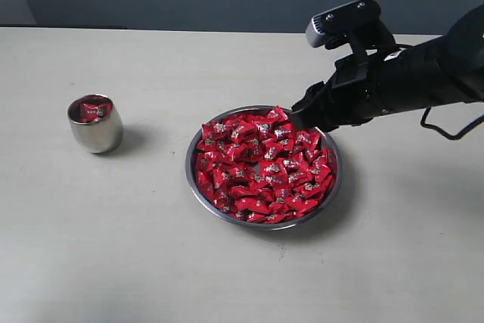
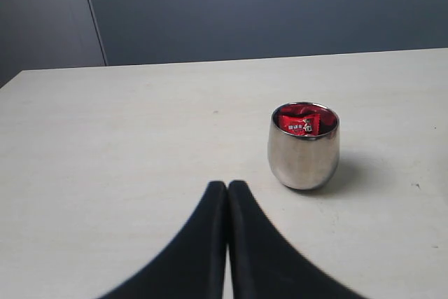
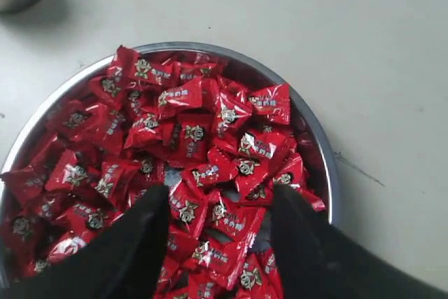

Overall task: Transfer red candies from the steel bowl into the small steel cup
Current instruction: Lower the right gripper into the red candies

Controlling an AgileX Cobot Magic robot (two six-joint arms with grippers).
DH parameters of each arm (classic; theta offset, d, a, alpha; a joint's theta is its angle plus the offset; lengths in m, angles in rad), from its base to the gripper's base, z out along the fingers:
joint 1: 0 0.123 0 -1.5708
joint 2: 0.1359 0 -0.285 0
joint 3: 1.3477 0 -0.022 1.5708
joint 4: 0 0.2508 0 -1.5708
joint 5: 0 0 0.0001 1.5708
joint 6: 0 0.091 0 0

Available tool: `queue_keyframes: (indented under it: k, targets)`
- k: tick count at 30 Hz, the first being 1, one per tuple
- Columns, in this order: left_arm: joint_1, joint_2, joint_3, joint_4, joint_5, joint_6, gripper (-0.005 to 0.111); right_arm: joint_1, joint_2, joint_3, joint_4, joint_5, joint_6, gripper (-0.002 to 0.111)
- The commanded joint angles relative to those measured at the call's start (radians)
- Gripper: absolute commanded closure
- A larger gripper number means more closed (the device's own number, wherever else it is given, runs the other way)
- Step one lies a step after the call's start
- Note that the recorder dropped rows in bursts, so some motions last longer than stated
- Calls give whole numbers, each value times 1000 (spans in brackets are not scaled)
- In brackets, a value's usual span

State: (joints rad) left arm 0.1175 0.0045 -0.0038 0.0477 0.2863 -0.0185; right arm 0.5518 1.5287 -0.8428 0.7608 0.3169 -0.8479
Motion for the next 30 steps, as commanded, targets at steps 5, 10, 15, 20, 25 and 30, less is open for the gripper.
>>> queue_keyframes:
  k: [5, 10, 15, 20, 25, 30]
  targets:
    - [1, -4, 4, -2, -2, -1, 106, -5, 87, -62, -58, 23, 164, 69]
    - [1, -4, 4, -2, -2, -1, 106, -5, 173, -107, -60, 44, 171, 69]
    - [1, -4, 4, -2, -2, -1, 106, -5, 247, -147, -60, 48, 180, 69]
    - [1, -4, 4, -2, -2, -1, 106, -5, 305, -209, -60, 111, 231, 69]
    - [1, -4, 4, -2, -2, -1, 106, -5, 348, -271, -60, 172, 271, 69]
    - [1, -4, 4, -2, -2, -1, 106, -5, 367, -301, -167, 185, 342, 69]
